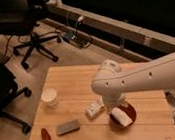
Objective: Place the white sponge in the ceramic cup
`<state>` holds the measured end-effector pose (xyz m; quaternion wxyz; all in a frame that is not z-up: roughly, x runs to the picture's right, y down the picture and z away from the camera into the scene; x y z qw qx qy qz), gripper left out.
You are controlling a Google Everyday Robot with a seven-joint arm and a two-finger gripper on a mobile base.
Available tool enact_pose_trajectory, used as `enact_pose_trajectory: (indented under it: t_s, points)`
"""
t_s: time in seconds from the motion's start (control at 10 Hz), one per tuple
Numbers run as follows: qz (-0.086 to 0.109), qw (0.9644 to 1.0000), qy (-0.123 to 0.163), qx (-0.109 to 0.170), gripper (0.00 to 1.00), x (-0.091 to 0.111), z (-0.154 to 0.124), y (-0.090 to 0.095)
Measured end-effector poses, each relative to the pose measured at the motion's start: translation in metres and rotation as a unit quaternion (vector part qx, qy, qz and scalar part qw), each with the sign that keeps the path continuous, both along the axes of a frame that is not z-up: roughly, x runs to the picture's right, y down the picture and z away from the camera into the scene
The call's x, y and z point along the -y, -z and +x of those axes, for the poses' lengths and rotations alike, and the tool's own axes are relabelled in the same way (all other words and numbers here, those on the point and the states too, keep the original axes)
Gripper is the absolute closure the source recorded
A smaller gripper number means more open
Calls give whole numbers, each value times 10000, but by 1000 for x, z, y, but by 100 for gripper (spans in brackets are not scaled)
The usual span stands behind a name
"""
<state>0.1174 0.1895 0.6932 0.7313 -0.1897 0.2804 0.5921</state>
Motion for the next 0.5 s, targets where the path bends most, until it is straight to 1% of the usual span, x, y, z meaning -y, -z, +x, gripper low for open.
enact_pose_trajectory:
  t_s: [0.2, 0.3, 0.4, 0.5]
  points:
    - [5, 10000, 2, -3, 35, 0, 0, 0]
    - [42, 10000, 37, -11, 35, 2, 1, 0]
    - [156, 9998, 141, -43, 35, 8, 5, -2]
    - [330, 9991, 259, -77, 35, 15, 12, -5]
